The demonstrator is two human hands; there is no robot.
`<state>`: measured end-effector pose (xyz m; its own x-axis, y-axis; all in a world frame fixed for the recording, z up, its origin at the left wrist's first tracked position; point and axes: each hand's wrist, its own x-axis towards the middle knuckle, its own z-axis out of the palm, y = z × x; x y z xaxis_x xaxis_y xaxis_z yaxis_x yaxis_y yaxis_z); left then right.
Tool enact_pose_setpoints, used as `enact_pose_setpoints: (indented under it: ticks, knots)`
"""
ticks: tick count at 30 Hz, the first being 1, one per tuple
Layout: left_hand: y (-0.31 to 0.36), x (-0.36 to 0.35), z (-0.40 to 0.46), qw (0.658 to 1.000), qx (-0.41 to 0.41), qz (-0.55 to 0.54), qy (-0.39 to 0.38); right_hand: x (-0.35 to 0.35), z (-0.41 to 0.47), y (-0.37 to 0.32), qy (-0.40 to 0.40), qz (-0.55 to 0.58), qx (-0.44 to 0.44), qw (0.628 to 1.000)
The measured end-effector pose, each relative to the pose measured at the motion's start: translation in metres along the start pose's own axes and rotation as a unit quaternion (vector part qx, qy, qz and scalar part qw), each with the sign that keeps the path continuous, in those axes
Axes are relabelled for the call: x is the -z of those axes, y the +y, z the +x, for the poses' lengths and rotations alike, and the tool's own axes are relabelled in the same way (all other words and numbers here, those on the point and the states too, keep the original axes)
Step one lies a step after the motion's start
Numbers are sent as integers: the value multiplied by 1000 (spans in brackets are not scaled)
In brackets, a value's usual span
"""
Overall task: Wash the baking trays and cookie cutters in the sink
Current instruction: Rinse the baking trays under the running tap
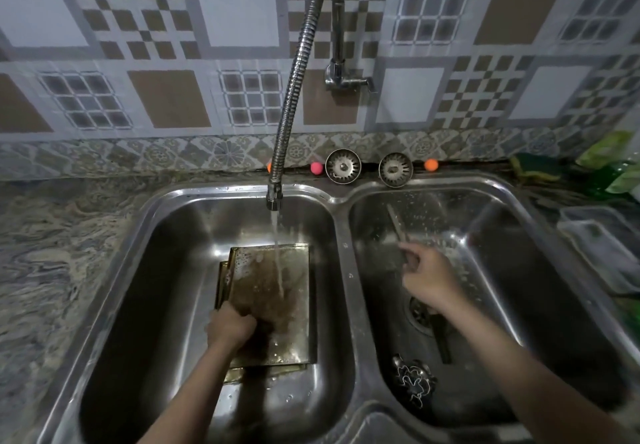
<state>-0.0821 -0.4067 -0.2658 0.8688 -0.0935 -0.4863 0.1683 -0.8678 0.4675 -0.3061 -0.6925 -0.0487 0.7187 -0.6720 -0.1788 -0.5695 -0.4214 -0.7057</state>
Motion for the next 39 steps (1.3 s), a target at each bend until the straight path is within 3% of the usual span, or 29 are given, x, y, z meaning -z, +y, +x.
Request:
enact_pose_setpoints:
  ticks: [6, 12, 16, 20, 25, 31, 34, 39]
  knots:
    - [1, 10, 1, 999, -24, 31, 31, -76, 14, 45, -10, -79, 67, 995]
    - [37, 42, -57, 994, -53, 1, 92, -108, 34, 71, -41, -169, 53, 983]
    - [35, 50, -60, 994, -68, -21, 83, -115, 45, 84, -72, -184, 64, 978]
    - [36, 52, -64, 994, -91, -12, 56, -106, 45, 78, -87, -151, 64, 983]
    - [37, 50, -77, 988, -114, -69, 83, -76, 33, 52, 20, -27, 83, 996]
    - [57, 62, -98, 967, -169, -179, 60, -54, 9, 5, 147, 62, 160, 974]
    - [80, 75, -116, 960, -219, -174, 36, -64, -7, -25, 126, 75, 213, 966]
    - [111, 85, -137, 946, -255, -180, 89, -104, -32, -62, 6, 57, 253, 966]
